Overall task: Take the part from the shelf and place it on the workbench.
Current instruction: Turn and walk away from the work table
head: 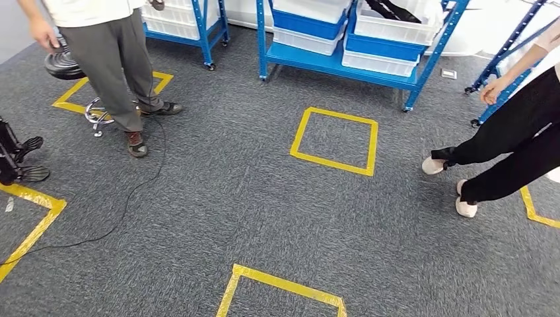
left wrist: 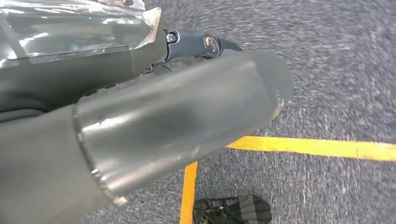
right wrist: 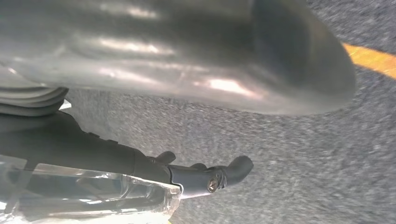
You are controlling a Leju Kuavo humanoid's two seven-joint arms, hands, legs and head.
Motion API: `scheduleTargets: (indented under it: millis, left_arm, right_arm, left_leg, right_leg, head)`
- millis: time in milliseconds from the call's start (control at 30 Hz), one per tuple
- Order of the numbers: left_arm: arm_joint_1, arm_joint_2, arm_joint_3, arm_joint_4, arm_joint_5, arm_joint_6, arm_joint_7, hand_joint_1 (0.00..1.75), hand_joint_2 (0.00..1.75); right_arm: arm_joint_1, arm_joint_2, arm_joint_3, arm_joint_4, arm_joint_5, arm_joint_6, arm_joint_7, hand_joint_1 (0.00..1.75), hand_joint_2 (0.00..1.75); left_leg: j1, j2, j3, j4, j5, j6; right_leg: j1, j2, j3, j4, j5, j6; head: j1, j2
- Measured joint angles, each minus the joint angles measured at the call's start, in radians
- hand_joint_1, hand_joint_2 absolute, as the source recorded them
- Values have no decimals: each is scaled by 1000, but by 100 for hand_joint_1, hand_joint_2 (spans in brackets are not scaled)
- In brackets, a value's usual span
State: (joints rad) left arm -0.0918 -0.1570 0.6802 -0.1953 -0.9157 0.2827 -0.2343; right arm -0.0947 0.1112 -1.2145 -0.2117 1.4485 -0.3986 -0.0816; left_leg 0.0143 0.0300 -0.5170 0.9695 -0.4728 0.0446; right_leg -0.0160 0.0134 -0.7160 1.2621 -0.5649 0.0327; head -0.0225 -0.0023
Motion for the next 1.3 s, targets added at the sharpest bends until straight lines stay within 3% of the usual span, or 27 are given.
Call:
scheduleTargets:
  millis: [33,67,133,167,233,300,367,433,500,533,567,600,667,733,800,833,900,933,967,1033,1067,1100,1167,1233,1300]
  left_arm:
    - [0,0,0,0,0,0,0,0,0]
    - [-1,-1,0,0,-1,0,1,0,0]
    - [-2,-1,0,0,-1,-1,1,0,0]
    - [-3,-1,0,0,-2,-2,1,0,0]
    - [-5,0,0,0,-2,-3,1,0,0]
    - [-10,0,0,0,-3,-3,1,0,0]
    - [-14,0,-1,0,-4,-3,1,0,0]
    - [-12,2,-1,0,-4,-3,1,0,0]
    - [-7,2,-1,0,-4,-3,0,0,0]
    - [-6,2,-1,0,-4,-3,0,0,0]
    - [-6,3,-1,0,-4,-3,0,0,0]
    - [-6,3,-1,0,-4,-3,0,0,0]
    - [-6,6,-1,0,-4,-3,0,0,0]
    - [-7,9,-1,0,-5,-3,0,0,0]
    - [-9,8,-1,0,-6,-3,0,0,0]
    - [-10,8,-1,0,-6,-2,0,0,0]
    - [-10,7,0,0,-6,-1,0,0,0]
    - [-9,7,0,0,-6,0,0,0,0]
    - [-8,8,0,0,-6,0,0,0,0]
    - [-7,8,0,0,-6,-2,-7,0,0]
    - [-7,8,0,0,-6,-4,-13,0,0]
    - [-7,7,0,0,-6,-9,-20,0,0]
    - [-8,7,0,0,-5,-25,-35,0,0]
    - [-9,7,0,0,0,-45,-47,0,0]
    - [-8,8,0,0,3,-58,-55,0,0]
  right_arm:
    - [1,0,0,0,0,0,0,0,0]
    - [3,-1,0,0,0,0,0,0,0]
    - [3,-3,0,0,0,0,0,0,0]
    - [1,-3,0,0,0,0,0,0,0]
    - [-1,-1,0,0,0,0,0,0,0]
    - [1,-1,0,0,0,0,0,0,0]
    - [3,-1,0,0,0,0,0,0,0]
    - [0,0,0,0,1,1,0,0,0]
    - [-1,1,0,0,2,1,0,0,0]
    - [0,1,0,0,2,2,1,0,0]
    - [1,1,0,0,2,2,1,0,0]
    - [2,1,0,0,2,2,1,0,0]
    - [2,2,0,0,3,2,1,0,0]
    - [0,4,0,0,3,2,1,0,0]
    - [2,3,0,0,3,2,2,0,0]
    - [3,2,0,0,5,1,2,0,0]
    - [4,1,1,0,13,1,3,0,0]
    - [3,2,3,0,19,0,4,0,0]
    - [1,2,6,0,25,0,6,0,0]
    - [2,2,14,0,36,0,10,0,0]
    - [4,2,17,0,39,0,12,0,0]
    - [5,1,20,0,41,0,14,0,0]
    - [4,0,24,0,44,0,17,0,0]
    - [3,0,27,0,48,0,18,0,0]
    - [4,1,30,1,50,0,19,0,0]
  left_leg:
    - [0,17,-1,0,-1,-1]
    - [1,32,0,1,-2,-3]
    - [0,57,2,4,-7,-11]
    - [-2,68,4,7,-12,-18]
    - [-7,88,10,12,-20,-31]
    - [-4,99,16,13,-25,-42]
    - [3,62,7,45,-53,-52]
    - [6,0,-41,155,-121,-57]
    - [6,-24,-103,281,-172,-55]
    - [6,-27,-117,303,-170,-52]
    - [6,-30,-112,286,-147,-49]
    - [6,-38,-89,234,-109,-44]
    - [7,-83,-29,100,-44,-33]
    - [4,-114,-2,36,-27,-27]
    - [1,-96,-1,27,-24,-19]
    - [0,-84,1,20,-19,-13]
    - [2,-58,4,6,-8,0]
    - [0,-46,3,4,-6,3]
    - [-2,-34,1,4,-6,5]
    - [-4,-13,-2,5,-6,5]
    - [-4,-7,-3,5,-6,4]
    - [-4,-2,-3,6,-6,4]
    - [-6,4,-1,10,-8,-2]
    - [-12,6,-3,15,-13,-8]
    - [-13,5,-5,19,-14,-1]
  right_leg:
    - [-3,-4,0,10,0,8]
    - [-6,-10,21,-21,14,18]
    - [-11,-47,101,-158,60,33]
    - [-9,-69,134,-215,80,32]
    - [-5,-87,159,-259,97,14]
    - [-7,-64,155,-258,102,-4]
    - [-12,-42,155,-260,106,-18]
    - [-12,-18,155,-260,110,-30]
    - [-7,9,153,-259,112,-36]
    - [-5,24,152,-259,112,-37]
    - [-4,39,153,-259,113,-38]
    - [-4,54,155,-259,113,-37]
    - [-2,81,156,-257,114,-35]
    - [-1,103,148,-257,119,-26]
    - [-2,122,137,-259,126,-12]
    - [-1,114,130,-254,125,-6]
    - [3,62,97,-199,94,-4]
    - [3,29,70,-143,63,-7]
    - [3,11,39,-75,31,-9]
    - [1,-1,3,18,-4,-3]
    - [-1,-3,14,12,1,4]
    - [-3,-5,46,-36,20,11]
    - [-3,-16,132,-180,65,19]
    - [-4,-23,178,-262,87,9]
    - [-5,-23,182,-270,91,0]
  head:
    - [0,0]
    - [1,0]
    - [2,0]
    - [2,0]
    - [0,0]
    - [-3,0]
    - [-5,0]
    - [-6,0]
    - [-6,0]
    - [-6,0]
    - [-6,0]
    - [-6,0]
    - [-5,0]
    - [-5,0]
    - [-5,0]
    - [-5,0]
    - [0,0]
    - [3,0]
    - [5,0]
    - [6,0]
    - [6,0]
    - [7,0]
    - [7,0]
    - [5,0]
    - [4,0]
